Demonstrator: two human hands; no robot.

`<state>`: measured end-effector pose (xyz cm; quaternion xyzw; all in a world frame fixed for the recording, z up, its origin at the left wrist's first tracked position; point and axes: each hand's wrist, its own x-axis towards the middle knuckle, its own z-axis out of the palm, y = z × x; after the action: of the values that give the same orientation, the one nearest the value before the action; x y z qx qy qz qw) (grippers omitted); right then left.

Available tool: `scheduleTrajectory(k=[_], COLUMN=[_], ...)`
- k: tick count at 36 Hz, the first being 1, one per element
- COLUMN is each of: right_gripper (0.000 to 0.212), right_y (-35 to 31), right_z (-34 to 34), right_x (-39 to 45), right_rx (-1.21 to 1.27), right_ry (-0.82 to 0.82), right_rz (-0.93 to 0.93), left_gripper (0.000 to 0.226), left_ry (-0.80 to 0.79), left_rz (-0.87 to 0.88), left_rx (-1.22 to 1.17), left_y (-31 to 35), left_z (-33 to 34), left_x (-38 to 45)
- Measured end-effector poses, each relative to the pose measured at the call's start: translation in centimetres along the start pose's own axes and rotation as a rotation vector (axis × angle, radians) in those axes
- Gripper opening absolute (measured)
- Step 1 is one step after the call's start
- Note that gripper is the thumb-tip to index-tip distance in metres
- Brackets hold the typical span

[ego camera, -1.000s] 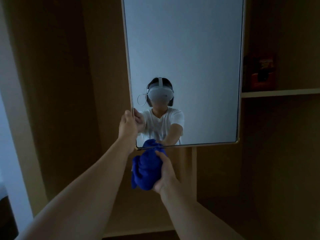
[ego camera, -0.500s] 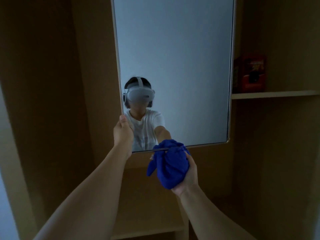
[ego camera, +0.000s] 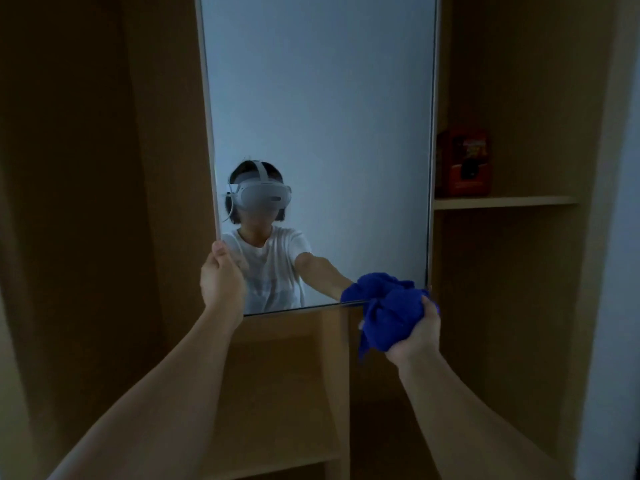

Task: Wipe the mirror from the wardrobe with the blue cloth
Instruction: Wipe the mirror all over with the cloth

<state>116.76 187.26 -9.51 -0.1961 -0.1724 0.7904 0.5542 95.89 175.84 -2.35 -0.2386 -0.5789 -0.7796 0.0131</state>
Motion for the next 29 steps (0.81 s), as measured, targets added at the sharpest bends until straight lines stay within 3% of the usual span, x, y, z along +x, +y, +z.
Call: scheduleTrajectory(k=[3,5,7,10,13,17,23,29], right_gripper=[0.033,0.054,0.073,0.077,0.078,0.075,0.082,0.088], right_y=[-1.8,-2.0,-1.9,-1.1,1.1,2.6,-0.8,2.2], right_z=[0.6,0.8,1.1,1.8,2.7,3.6,6.6,8.1], right_x=[0.3,0.2,-0.3,-0.9,-1.5,-1.6,-0.6,-2.3], right_rx=[-0.158,-0.363,-0.722,-1.136,-1.387,-1.467,-1.298,-1.413], right_ry=[0.237,0.356,0.434,0.453,0.378,0.336,0.320,-0.025], right_rz=[-0.186,-0.298,-0.423,-0.686,-0.798,-0.882,-0.995,-1.142], left_gripper=[0.041,0.043,0.043,0.037,0.037,0.044,0.045,0.045], left_ry=[0.000,-0.004,-0.002,-0.055,-0.003,-0.029,-0.088,-0.126], left_rz=[-0.003,0.000,-0.005,-0.044,-0.045,-0.016,0.017,-0.014], left_rx=[-0.008,0.004,0.008,-0.051,-0.050,0.025,-0.005,-0.061], left_y=[-0.1,-0.3,-0.6,-0.6,-0.4,-0.4,-0.2,-0.4], left_z=[0.1,0.1,0.1,0.2,0.7,-0.2,-0.7,-0.8], left_x=[0.1,0.3,0.6,1.4,1.6,0.8,0.7,0.7])
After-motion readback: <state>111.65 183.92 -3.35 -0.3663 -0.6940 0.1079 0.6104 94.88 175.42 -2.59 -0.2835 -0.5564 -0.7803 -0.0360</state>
